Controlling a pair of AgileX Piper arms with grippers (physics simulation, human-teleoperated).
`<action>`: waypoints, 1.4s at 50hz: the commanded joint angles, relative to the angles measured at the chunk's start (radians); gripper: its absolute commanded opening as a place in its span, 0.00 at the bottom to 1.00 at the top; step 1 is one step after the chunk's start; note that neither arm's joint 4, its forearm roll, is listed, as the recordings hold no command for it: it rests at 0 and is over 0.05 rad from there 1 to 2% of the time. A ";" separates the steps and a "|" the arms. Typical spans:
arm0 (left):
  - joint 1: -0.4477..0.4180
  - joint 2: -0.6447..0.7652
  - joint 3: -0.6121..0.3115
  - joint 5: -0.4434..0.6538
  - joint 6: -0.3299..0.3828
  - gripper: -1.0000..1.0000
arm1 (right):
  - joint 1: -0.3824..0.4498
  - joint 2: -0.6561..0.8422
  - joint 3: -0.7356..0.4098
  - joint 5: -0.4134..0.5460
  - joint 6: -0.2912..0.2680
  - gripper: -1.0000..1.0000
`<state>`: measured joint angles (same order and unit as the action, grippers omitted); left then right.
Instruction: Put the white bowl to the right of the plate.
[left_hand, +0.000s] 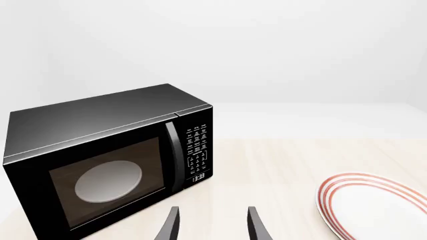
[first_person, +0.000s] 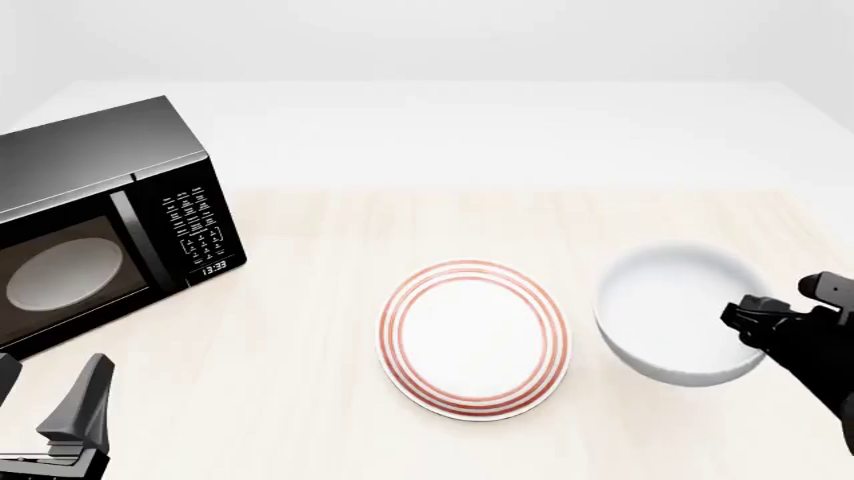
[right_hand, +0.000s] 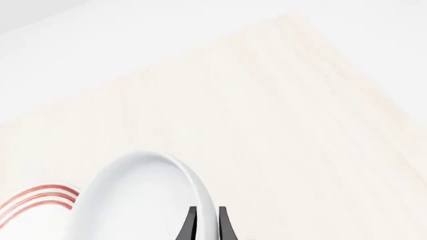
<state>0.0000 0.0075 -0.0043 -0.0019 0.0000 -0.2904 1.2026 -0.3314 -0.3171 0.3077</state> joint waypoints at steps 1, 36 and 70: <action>0.000 0.000 0.000 0.000 0.000 1.00 | -0.048 0.102 0.031 -0.091 -0.077 0.00; 0.000 0.000 0.000 0.000 0.000 1.00 | -0.099 0.402 0.052 -0.327 -0.054 0.00; 0.000 0.000 0.000 0.000 0.000 1.00 | -0.063 -0.100 0.044 0.066 -0.068 1.00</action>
<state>0.0000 0.0075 -0.0043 -0.0019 0.0000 -0.3716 1.3659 -0.2726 -0.4676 0.2688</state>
